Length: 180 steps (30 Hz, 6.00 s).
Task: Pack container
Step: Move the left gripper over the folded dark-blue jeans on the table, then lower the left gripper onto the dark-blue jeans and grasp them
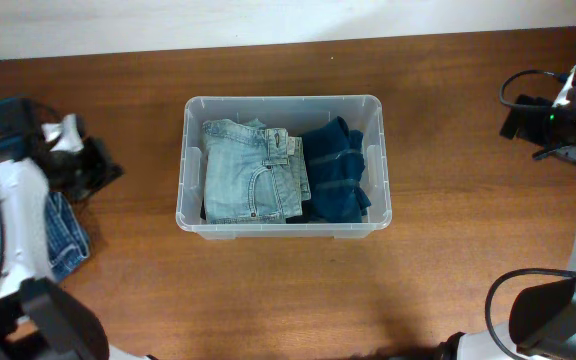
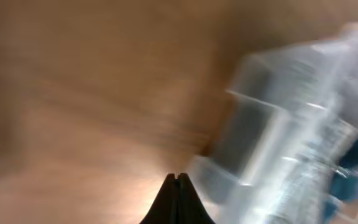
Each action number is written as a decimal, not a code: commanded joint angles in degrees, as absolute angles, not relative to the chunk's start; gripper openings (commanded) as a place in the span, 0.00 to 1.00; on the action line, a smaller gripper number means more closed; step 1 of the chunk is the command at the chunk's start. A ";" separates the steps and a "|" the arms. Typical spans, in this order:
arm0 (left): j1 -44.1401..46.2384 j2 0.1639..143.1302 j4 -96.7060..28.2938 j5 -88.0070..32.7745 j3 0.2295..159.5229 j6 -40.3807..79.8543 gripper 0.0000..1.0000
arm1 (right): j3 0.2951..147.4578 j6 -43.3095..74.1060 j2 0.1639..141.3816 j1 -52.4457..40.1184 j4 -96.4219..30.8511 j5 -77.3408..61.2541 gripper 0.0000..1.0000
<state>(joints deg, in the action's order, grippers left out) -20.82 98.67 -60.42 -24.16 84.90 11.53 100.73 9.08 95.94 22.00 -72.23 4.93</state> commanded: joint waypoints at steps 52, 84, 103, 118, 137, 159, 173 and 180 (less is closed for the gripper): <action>-40.10 123.22 -44.14 -8.67 82.52 6.63 0.00 | 101.32 9.47 95.94 22.15 -72.23 5.19 0.98; -31.16 120.57 -61.12 -16.25 105.19 6.35 0.04 | 101.32 9.50 95.94 22.15 -72.23 5.19 0.98; -38.41 120.81 -68.14 -6.42 104.18 10.17 0.99 | 101.32 9.47 95.94 22.15 -72.23 5.19 0.98; -39.70 120.90 -44.93 -15.25 83.64 9.13 0.99 | 101.32 9.47 95.94 22.15 -72.23 5.19 0.99; -40.82 117.80 -44.56 -24.45 84.82 8.93 0.99 | 101.32 9.47 95.94 22.15 -72.23 5.21 0.99; -38.76 117.69 -38.15 -19.94 78.54 8.93 0.80 | 101.32 9.47 95.94 22.15 -72.23 5.21 0.98; -38.76 116.49 -40.36 -20.95 79.13 8.93 0.00 | 101.32 9.47 95.94 22.15 -72.23 5.19 0.99; -38.76 109.86 -39.22 -29.74 81.58 10.13 0.01 | 101.32 9.47 95.94 22.15 -72.23 5.19 0.98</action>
<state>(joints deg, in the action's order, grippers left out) -39.33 115.63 -39.64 -23.38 79.81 9.58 100.73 9.04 95.94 22.00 -72.23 4.93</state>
